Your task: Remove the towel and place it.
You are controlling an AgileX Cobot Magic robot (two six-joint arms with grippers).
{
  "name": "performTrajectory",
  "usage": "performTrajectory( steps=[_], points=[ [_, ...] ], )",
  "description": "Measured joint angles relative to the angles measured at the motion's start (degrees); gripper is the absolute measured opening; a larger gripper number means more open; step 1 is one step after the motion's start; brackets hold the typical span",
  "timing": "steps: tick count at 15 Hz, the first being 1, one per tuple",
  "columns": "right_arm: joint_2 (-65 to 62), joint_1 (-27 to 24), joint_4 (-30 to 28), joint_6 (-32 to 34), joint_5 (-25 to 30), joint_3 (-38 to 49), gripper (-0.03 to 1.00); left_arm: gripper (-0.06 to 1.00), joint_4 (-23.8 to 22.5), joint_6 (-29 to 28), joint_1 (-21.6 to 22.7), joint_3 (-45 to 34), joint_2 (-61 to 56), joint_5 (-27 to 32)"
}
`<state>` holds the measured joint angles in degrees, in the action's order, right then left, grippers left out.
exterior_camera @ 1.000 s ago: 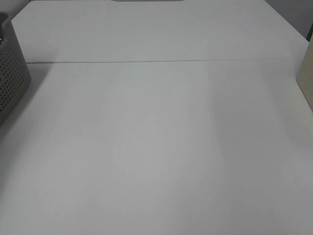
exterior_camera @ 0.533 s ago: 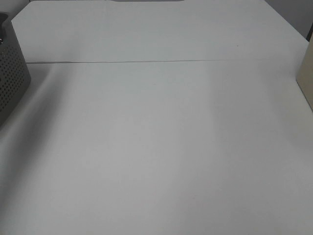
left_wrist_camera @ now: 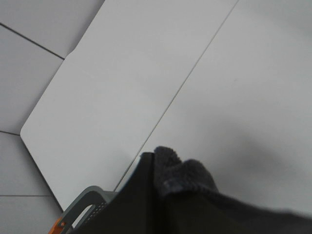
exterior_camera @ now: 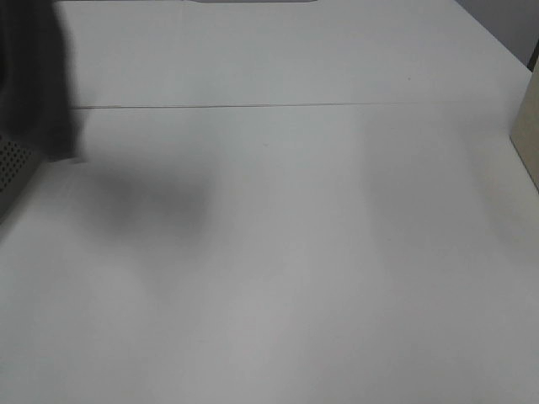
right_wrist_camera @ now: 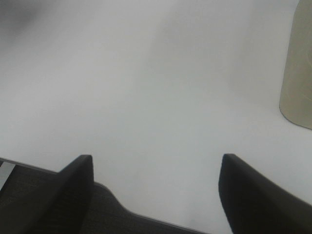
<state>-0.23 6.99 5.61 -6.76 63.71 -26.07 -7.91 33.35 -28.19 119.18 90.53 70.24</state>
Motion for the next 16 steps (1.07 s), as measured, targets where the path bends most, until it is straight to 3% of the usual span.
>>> performTrajectory(
  steps=[2, 4, 6, 9, 10, 11, 14, 16],
  points=[
    [2.06, 0.00, 0.69, -1.66, 0.00, 0.00, 0.70, 0.00, -1.43, -2.12, -4.76, 0.00, 0.46, 0.11],
    [8.37, 0.00, 4.81, -8.19, -1.20, -0.80, 0.70, 0.00, -2.23, -2.69, -9.68, 0.00, 0.97, 0.11],
    [15.58, 0.00, 13.24, -17.48, -8.48, -1.20, 0.70, 0.00, -2.23, -2.75, -13.41, 0.00, 0.97, 0.11],
    [28.48, 0.00, 32.09, -37.41, -19.94, -1.26, 0.70, 0.00, -2.18, -4.70, -16.79, 0.00, 0.97, 0.23],
    [36.50, 0.00, 45.72, -55.63, -22.40, -1.26, 0.70, 0.00, -1.72, -5.44, -18.33, 0.00, 0.97, 0.23],
    [38.56, 0.00, 49.68, -60.85, -22.29, -1.26, 0.70, 0.00, -1.43, -5.50, -18.56, 0.00, 0.97, 0.23],
    [50.88, 0.00, 70.87, -85.71, -17.59, -1.26, 0.70, 0.00, 2.46, -5.67, -18.96, 0.00, 0.97, 0.23],
    [59.87, 0.00, 82.28, -96.60, -15.07, -1.49, 0.70, 0.00, 2.92, -5.67, -19.14, 0.00, 0.97, 0.29]
  ],
)
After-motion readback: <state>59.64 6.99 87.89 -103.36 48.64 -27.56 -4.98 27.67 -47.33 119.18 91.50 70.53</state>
